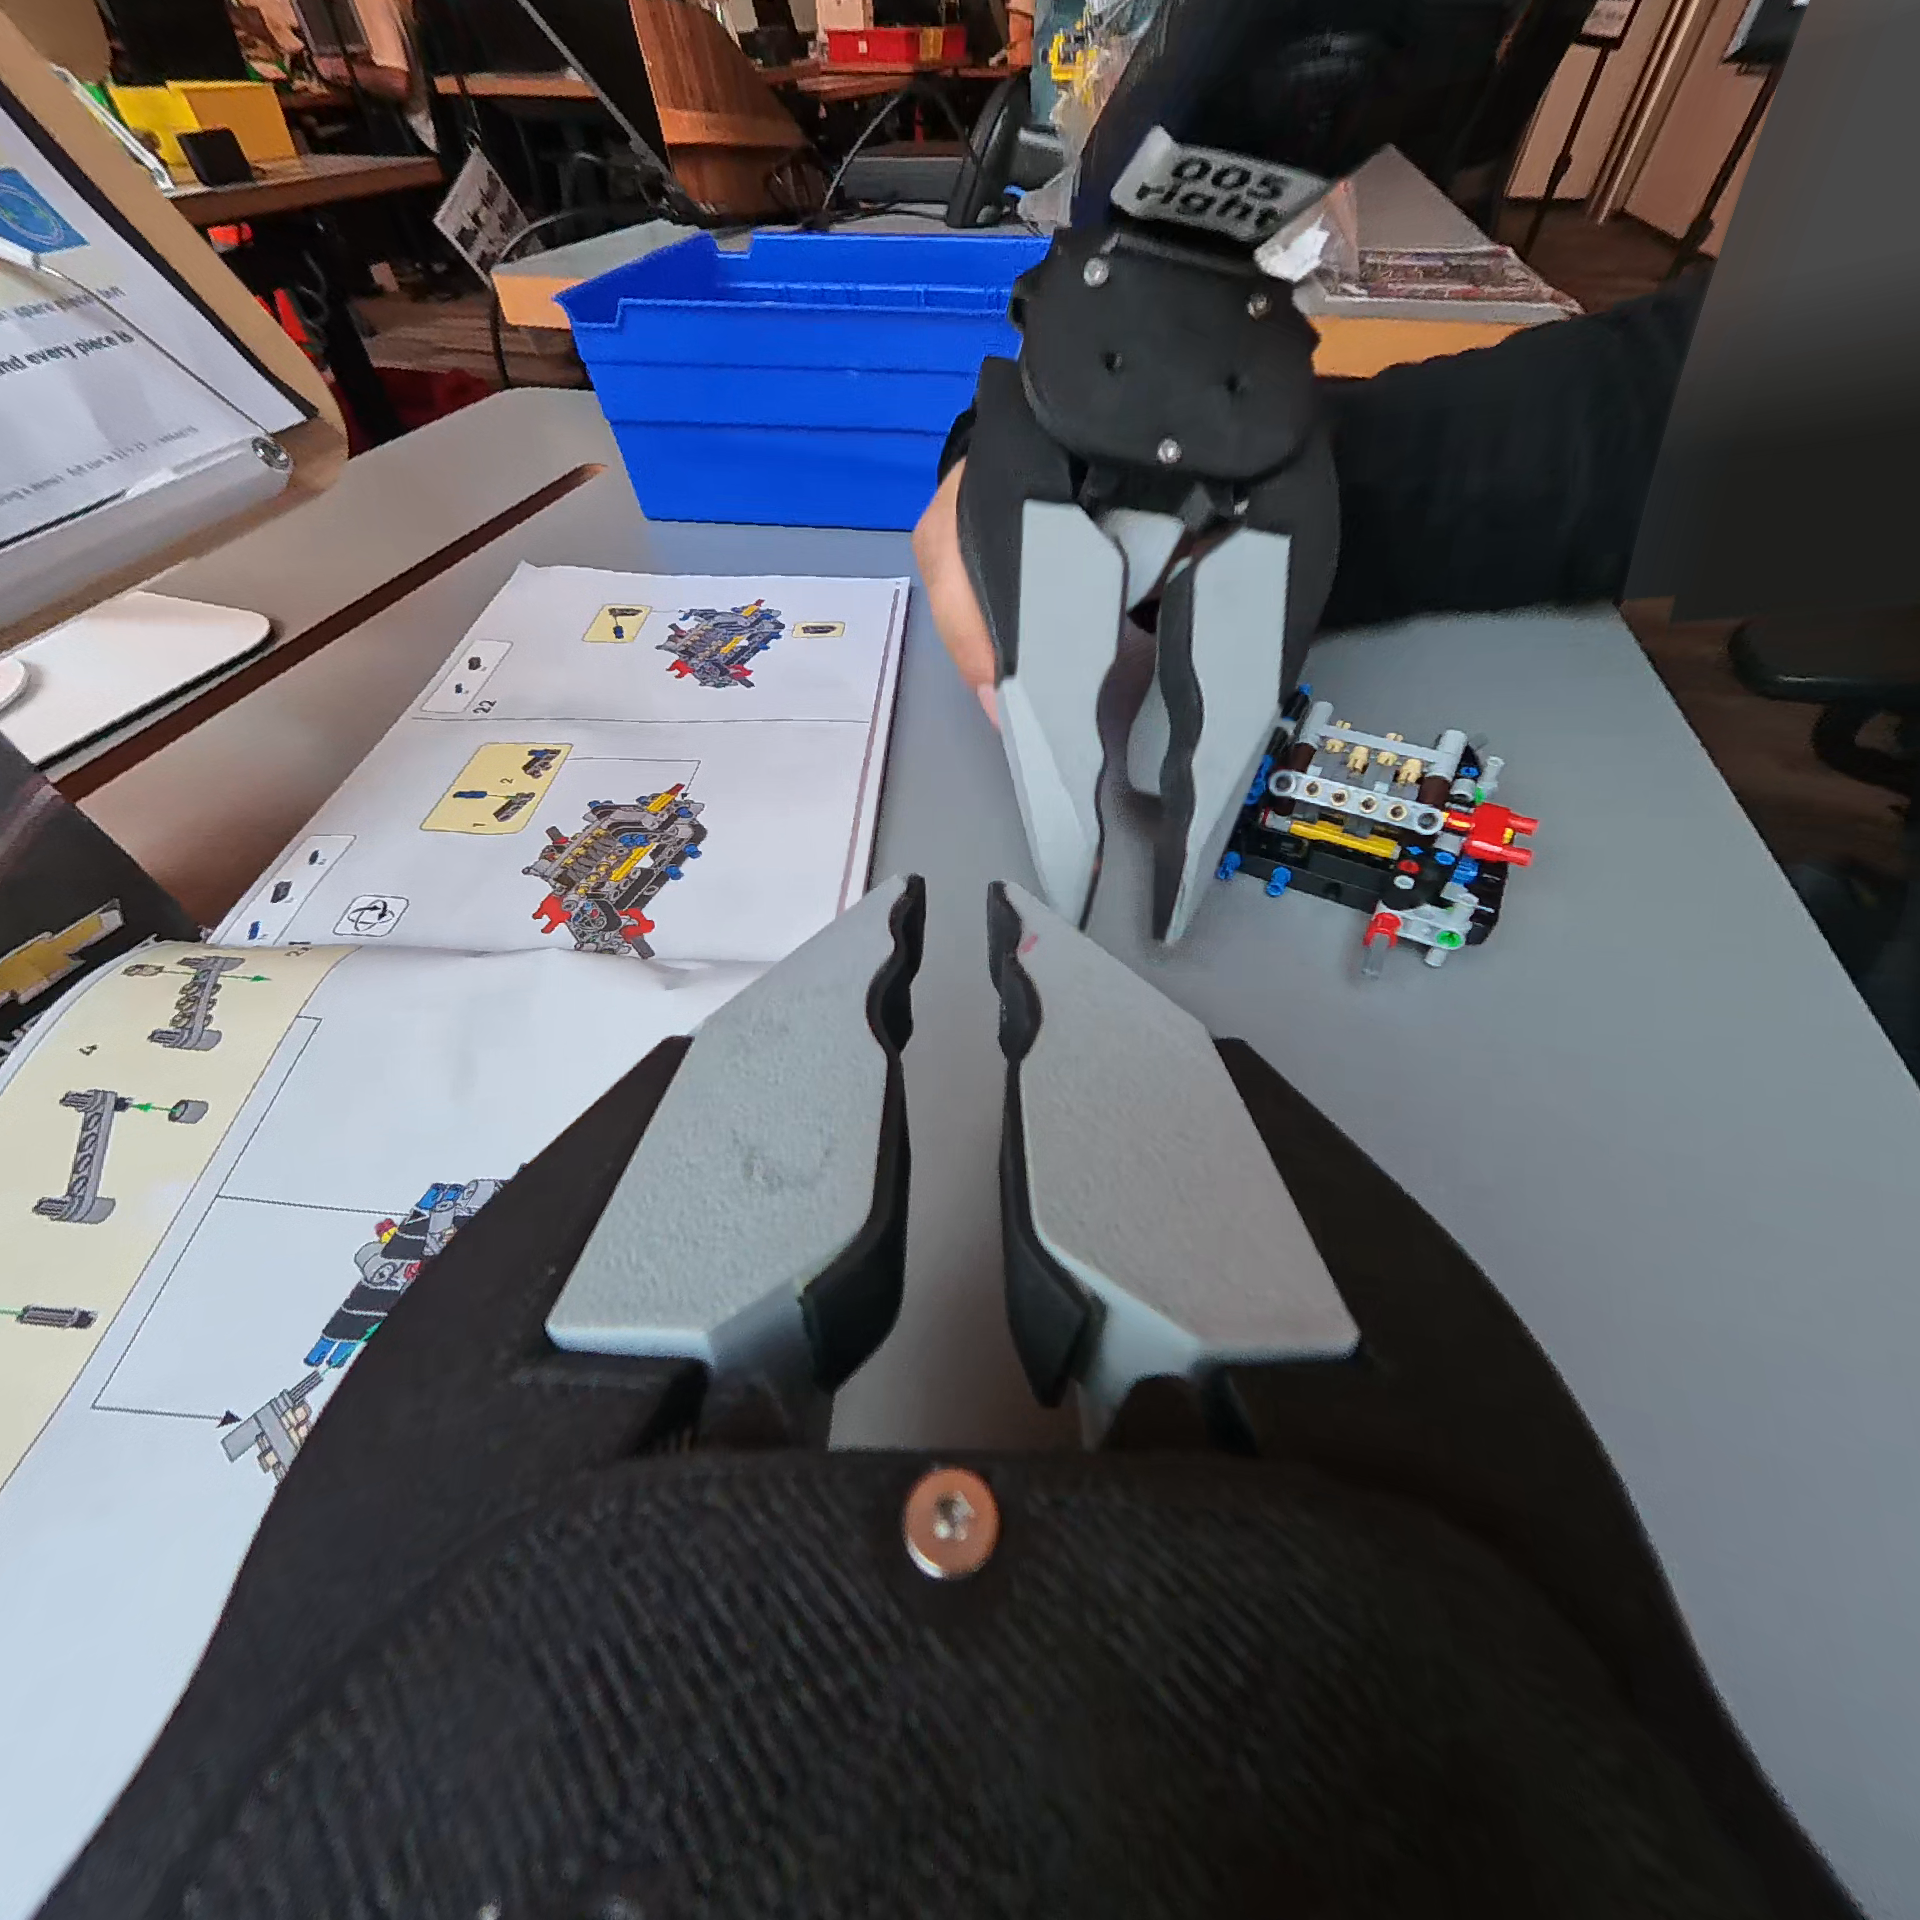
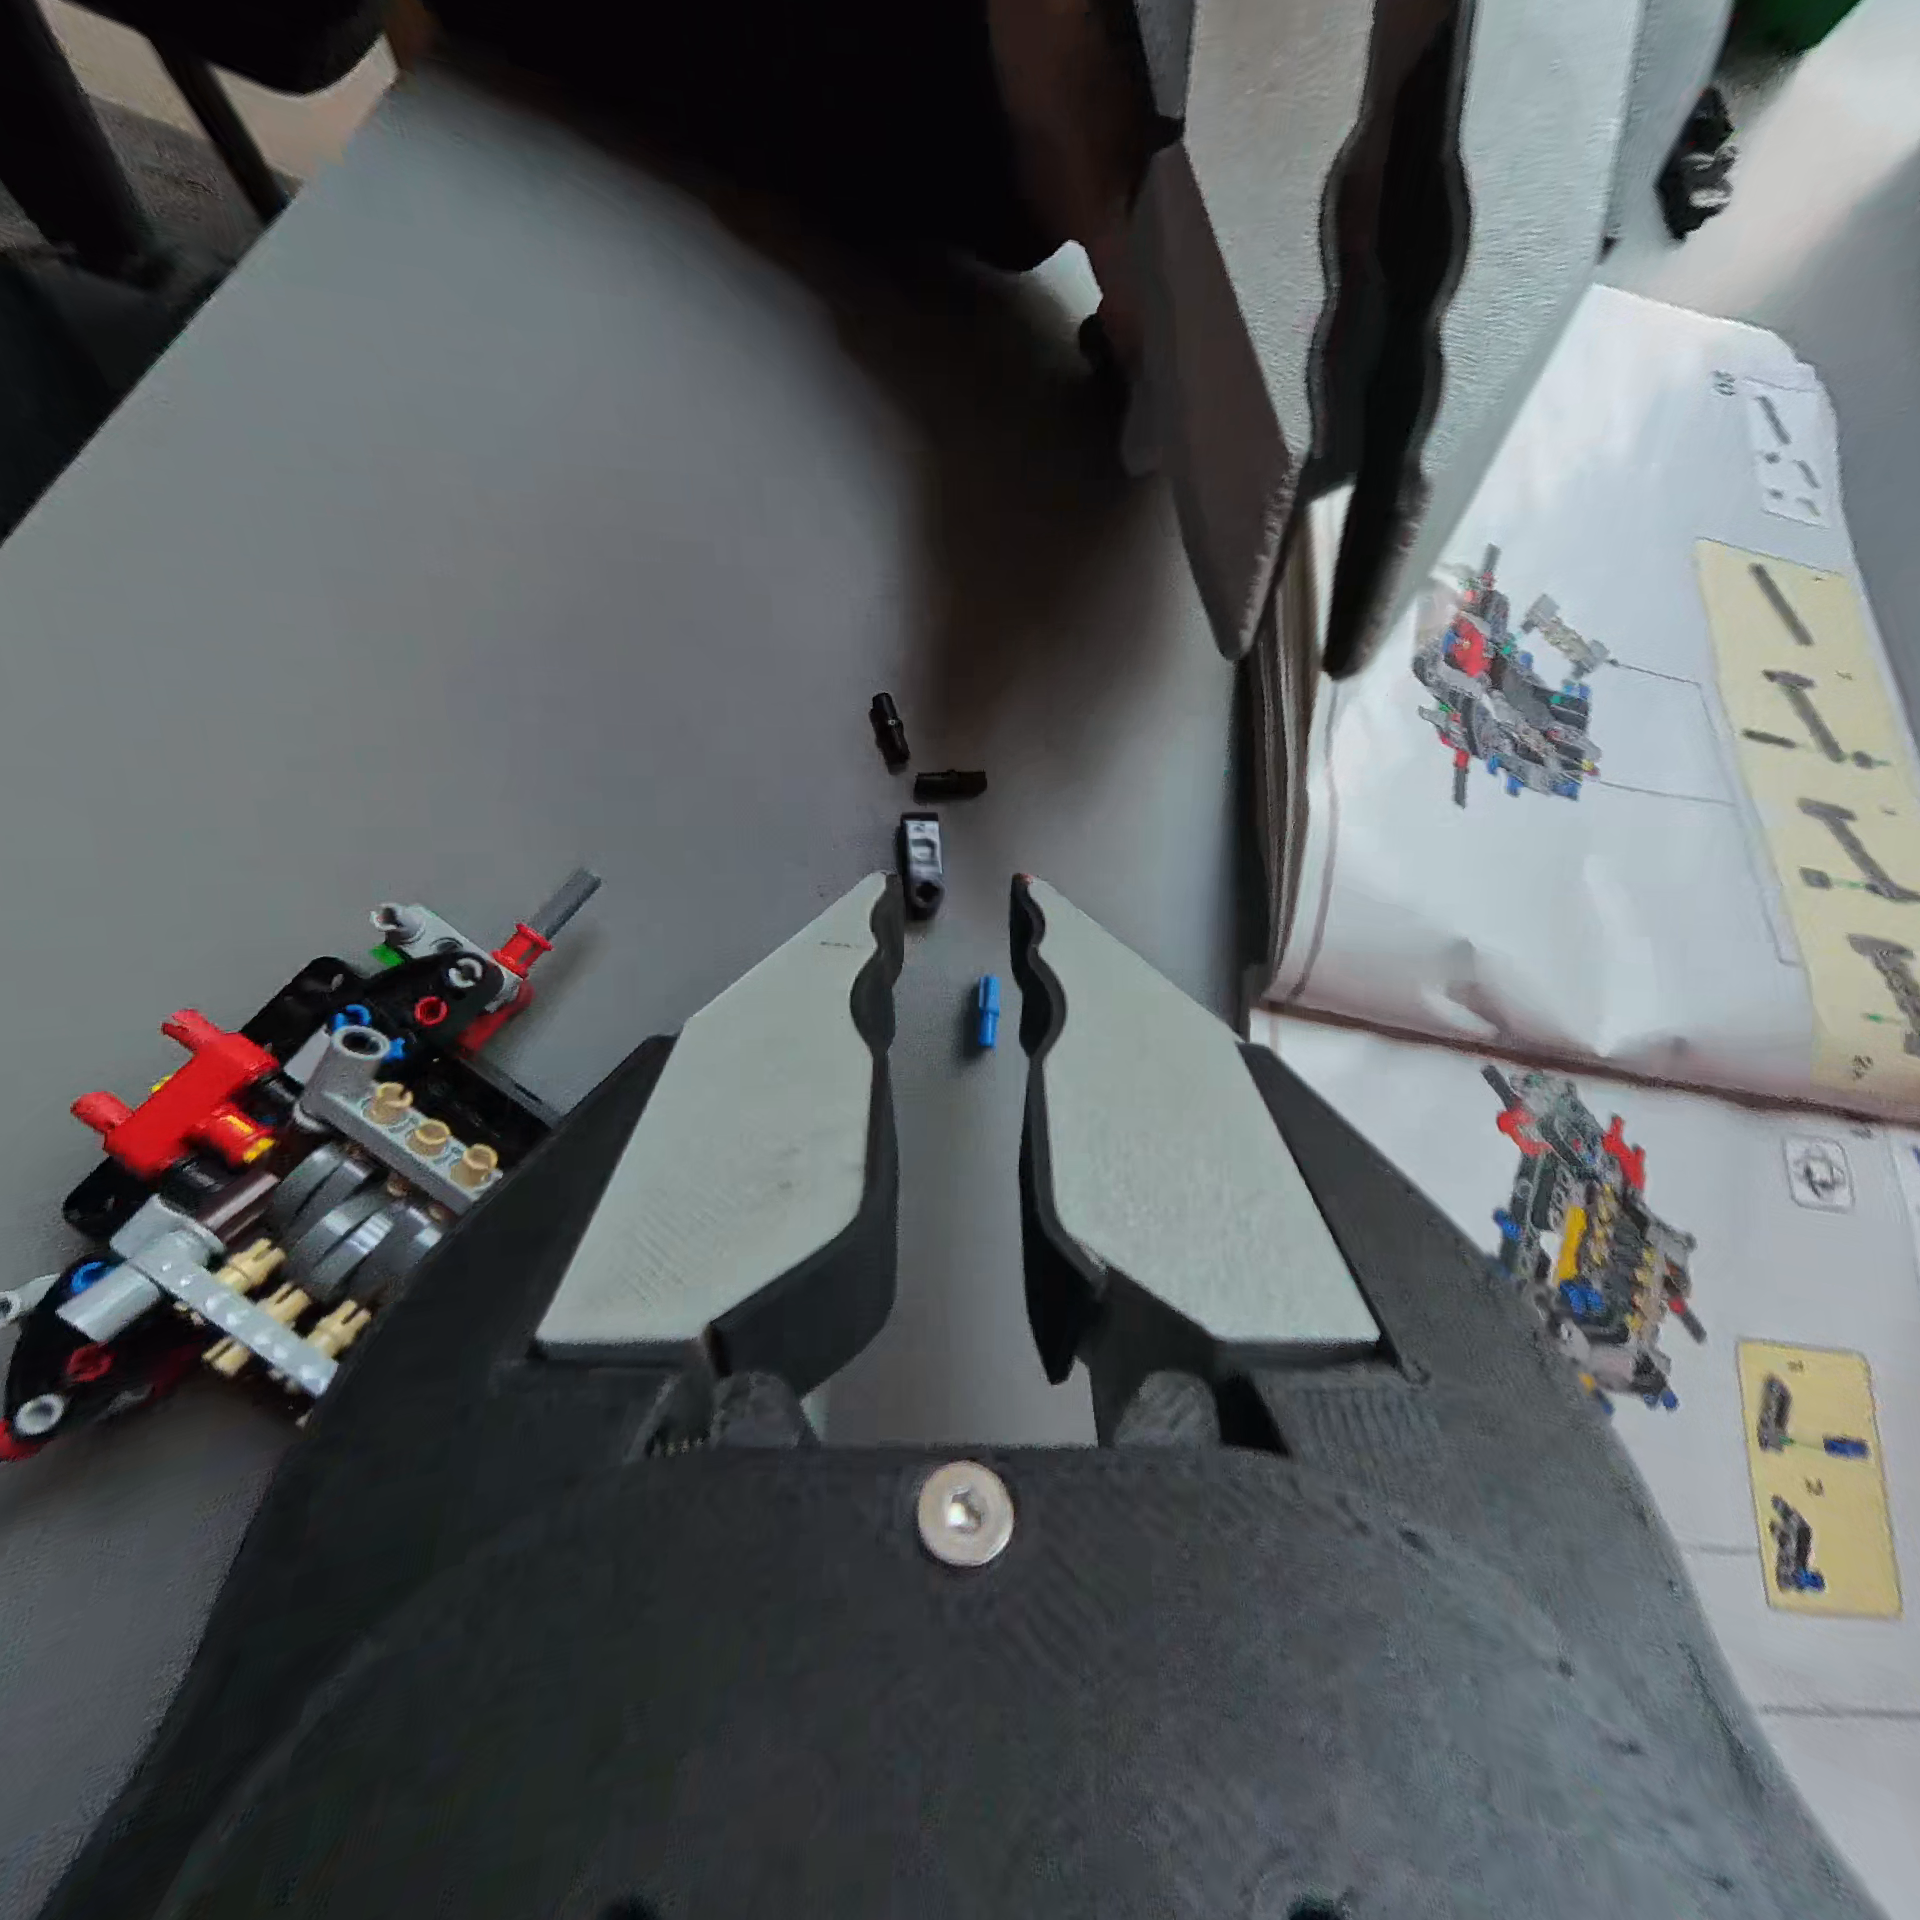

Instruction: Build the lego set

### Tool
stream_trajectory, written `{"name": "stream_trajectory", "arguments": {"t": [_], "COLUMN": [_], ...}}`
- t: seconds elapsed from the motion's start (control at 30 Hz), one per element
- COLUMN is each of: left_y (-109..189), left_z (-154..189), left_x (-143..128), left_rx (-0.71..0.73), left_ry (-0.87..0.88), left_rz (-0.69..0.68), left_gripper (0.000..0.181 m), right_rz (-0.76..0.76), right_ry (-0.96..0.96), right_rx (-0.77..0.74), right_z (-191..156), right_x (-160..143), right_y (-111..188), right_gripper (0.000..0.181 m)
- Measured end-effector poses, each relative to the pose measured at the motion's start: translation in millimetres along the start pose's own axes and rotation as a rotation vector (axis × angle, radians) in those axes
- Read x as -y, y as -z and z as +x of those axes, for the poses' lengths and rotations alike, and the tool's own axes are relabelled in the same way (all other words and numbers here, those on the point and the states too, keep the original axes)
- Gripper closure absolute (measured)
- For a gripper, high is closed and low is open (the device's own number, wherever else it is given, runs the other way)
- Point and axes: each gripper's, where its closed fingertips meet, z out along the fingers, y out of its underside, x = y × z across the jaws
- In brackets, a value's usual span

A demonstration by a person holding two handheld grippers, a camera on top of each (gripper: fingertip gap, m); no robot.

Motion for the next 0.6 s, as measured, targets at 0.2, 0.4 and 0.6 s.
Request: {"name": "stream_trajectory", "arguments": {"t": [0.2, 0.4, 0.6], "left_y": [-5, -8, -18], "left_z": [13, 32, 43], "left_x": [-12, -15, -20], "left_rx": [-0.048, -0.076, -0.027], "left_ry": [-0.07, -0.252, -0.461], "left_rz": [-0.088, -0.119, -0.159], "left_gripper": [0.165, 0.163, 0.165], "right_rz": [-0.108, -0.128, 0.021], "right_ry": [0.083, -0.132, -0.503], "right_rx": [0.086, 0.107, 0.312], "right_z": [-8, 9, 11], "right_x": [-12, -17, 2], "right_y": [-25, -19, -6], "right_gripper": [0.176, 0.177, 0.177]}}
